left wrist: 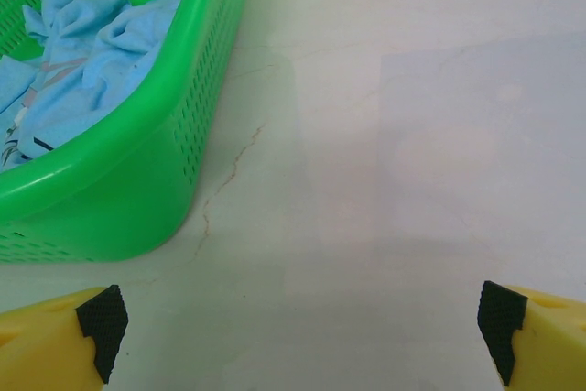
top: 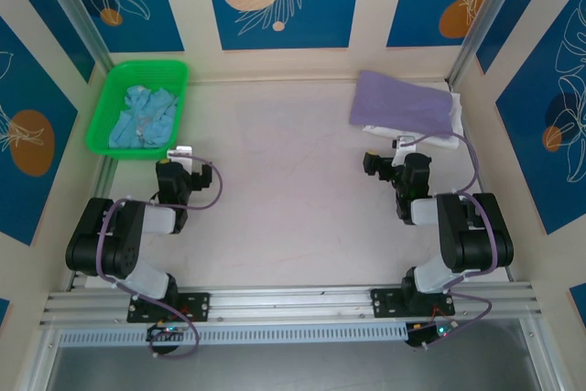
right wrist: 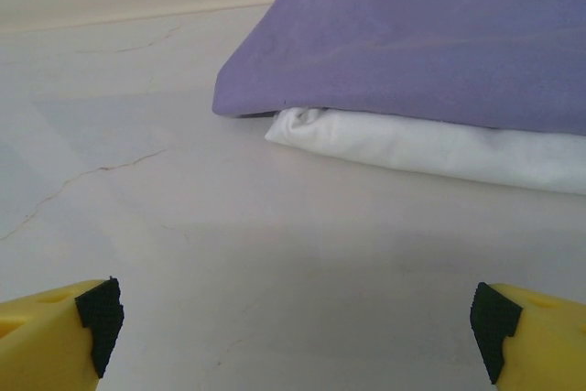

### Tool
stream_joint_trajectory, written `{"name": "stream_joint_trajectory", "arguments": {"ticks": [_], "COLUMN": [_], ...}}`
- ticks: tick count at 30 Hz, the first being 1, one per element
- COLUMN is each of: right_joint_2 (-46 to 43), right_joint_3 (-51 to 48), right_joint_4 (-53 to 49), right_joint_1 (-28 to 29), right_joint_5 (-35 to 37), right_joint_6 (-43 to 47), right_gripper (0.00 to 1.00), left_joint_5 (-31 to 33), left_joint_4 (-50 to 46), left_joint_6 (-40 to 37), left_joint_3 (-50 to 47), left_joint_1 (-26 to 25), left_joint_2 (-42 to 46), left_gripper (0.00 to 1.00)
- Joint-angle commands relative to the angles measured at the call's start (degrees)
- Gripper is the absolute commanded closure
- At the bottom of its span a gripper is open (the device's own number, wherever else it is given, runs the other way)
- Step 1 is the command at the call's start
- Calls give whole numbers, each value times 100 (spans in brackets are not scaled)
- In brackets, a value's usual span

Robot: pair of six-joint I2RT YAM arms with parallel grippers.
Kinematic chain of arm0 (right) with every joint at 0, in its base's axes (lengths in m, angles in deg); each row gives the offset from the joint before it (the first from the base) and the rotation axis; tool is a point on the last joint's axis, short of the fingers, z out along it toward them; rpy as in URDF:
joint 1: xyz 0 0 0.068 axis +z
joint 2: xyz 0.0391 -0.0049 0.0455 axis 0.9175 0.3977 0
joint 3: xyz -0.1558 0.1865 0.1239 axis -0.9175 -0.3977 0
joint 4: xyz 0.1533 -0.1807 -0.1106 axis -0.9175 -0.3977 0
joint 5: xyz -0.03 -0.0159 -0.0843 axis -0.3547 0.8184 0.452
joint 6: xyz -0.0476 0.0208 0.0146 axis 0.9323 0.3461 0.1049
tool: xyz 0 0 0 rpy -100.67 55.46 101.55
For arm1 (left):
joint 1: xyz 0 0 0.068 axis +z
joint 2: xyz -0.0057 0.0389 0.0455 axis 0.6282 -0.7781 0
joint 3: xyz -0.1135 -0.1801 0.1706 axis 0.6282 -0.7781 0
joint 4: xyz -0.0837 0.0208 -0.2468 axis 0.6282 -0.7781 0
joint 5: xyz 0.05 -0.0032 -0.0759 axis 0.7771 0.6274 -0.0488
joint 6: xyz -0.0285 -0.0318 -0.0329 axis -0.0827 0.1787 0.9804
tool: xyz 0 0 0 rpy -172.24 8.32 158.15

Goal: Fold and stack the t-shirts

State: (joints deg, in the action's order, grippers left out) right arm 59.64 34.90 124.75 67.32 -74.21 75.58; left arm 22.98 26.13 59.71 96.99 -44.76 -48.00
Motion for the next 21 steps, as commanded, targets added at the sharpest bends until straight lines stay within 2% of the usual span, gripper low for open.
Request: {"name": "stream_joint_trajectory", "arguments": {"ticks": [1,12,21], "right_joint_2": [-14,-27,-26], "right_joint_3": [-10,-20,45], "right_joint_4": [31,75,-64], "right_joint_1": [12,71,-77], "right_joint_5": [38,96,-220], "right_joint_6": [104,147,83], "right_gripper": [1,1,1], "left_joint_5": [-151,-151,-152], "left_joint_4": [64,64,67], "left_joint_6": [48,44,46], "left_joint_3": [41,36,41], "left_joint_1": [40,40,40], "left_joint_2": [22,27,19], "left_gripper": [0,0,0]}}
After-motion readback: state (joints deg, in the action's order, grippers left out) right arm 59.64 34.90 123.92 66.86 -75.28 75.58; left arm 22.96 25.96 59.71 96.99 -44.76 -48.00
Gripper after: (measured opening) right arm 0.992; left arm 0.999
